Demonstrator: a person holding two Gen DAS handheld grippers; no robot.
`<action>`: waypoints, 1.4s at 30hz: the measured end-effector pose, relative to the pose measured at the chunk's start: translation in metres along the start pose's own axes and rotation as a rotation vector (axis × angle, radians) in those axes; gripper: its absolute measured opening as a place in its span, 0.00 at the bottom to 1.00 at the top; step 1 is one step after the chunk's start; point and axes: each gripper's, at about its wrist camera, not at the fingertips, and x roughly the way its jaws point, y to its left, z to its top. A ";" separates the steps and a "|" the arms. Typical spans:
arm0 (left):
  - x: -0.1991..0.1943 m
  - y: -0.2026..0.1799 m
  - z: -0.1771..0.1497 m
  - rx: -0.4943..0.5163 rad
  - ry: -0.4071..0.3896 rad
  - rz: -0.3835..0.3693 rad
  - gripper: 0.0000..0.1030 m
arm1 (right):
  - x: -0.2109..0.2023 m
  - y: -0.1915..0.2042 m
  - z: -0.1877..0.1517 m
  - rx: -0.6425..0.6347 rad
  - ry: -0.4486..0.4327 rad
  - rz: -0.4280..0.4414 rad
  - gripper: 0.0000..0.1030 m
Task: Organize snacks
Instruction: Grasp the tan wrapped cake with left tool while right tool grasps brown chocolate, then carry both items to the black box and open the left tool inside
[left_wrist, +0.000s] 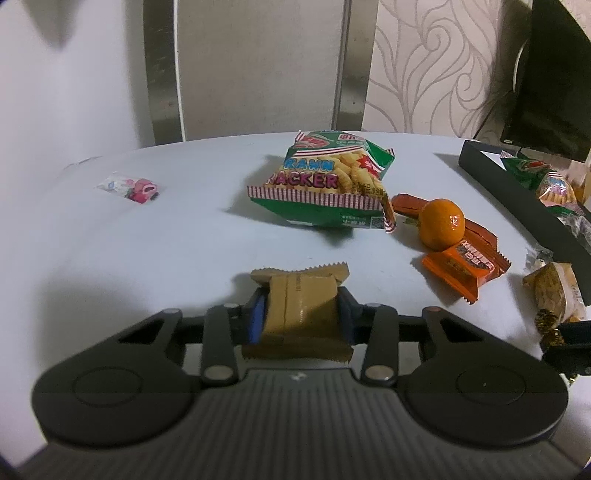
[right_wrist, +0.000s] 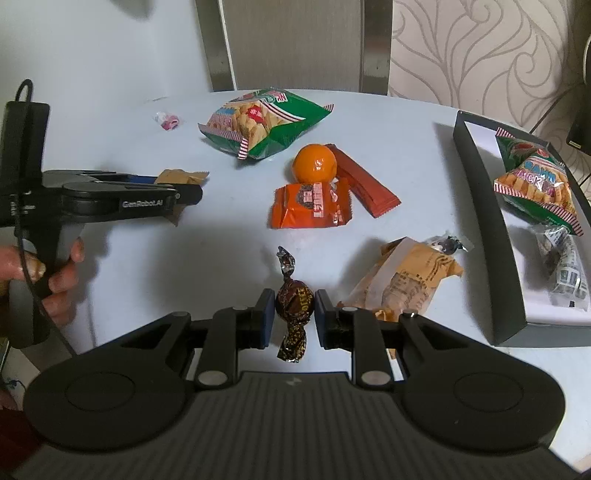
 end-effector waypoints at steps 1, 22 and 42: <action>0.000 0.000 0.000 0.001 0.002 0.002 0.41 | -0.002 0.000 0.001 0.000 -0.003 0.003 0.26; -0.018 -0.007 0.009 -0.001 -0.011 0.022 0.41 | -0.029 -0.006 0.005 0.021 -0.046 0.049 0.26; -0.043 -0.061 0.040 0.028 -0.073 -0.083 0.41 | -0.070 -0.061 0.002 0.136 -0.150 -0.017 0.26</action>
